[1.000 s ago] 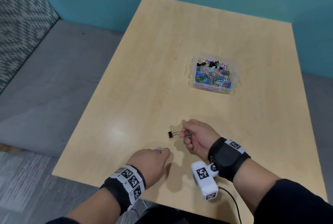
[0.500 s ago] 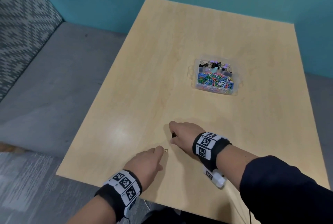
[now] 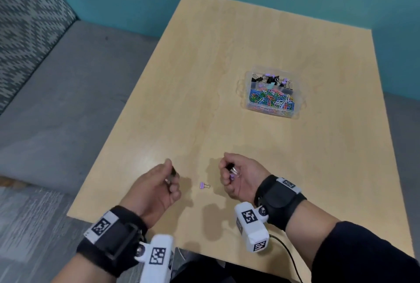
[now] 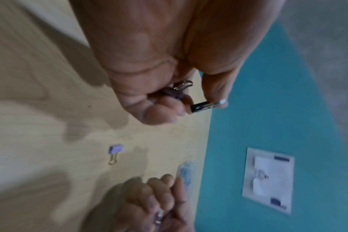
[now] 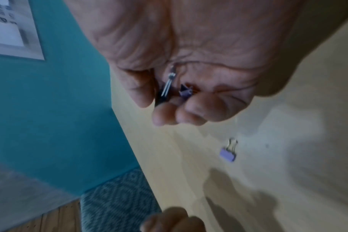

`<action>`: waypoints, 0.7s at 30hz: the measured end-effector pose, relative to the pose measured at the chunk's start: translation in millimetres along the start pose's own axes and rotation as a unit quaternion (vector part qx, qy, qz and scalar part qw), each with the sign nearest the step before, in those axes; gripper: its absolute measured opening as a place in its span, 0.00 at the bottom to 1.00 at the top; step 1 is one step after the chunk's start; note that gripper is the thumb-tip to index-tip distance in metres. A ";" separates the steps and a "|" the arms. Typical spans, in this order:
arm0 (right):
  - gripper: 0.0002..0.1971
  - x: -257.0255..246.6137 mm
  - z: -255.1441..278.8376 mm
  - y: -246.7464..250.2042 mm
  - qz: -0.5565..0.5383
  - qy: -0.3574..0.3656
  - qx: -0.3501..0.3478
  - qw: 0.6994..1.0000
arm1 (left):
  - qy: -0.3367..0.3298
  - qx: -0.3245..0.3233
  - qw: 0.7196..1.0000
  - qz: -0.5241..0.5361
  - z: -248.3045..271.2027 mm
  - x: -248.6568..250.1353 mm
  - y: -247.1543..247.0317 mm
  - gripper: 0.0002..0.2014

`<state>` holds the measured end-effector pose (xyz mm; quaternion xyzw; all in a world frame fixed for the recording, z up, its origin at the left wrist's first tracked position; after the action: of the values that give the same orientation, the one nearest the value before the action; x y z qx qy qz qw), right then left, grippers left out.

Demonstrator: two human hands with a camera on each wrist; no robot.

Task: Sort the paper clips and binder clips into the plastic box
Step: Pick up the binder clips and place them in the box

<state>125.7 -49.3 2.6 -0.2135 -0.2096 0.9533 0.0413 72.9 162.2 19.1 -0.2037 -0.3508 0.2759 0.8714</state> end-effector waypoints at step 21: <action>0.09 10.6 -22.1 -37.5 0.828 0.198 -0.044 0.523 | -0.092 0.123 0.950 -0.270 -65.7 62.4 -93.9 0.05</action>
<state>125.1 -5.1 -4.1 -0.4755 0.0334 0.4811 -0.7358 189.7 118.8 57.7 0.0339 -0.4348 0.0887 0.8955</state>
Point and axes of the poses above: each hand's wrist, its own z-axis away from the middle knuckle, its own y-axis out of the back of the hand, x = y × z, the point moved 3 cm from there along -z, towards the middle knuckle, and after that the axes turned 1 degree about z, right-handed, at the moved point
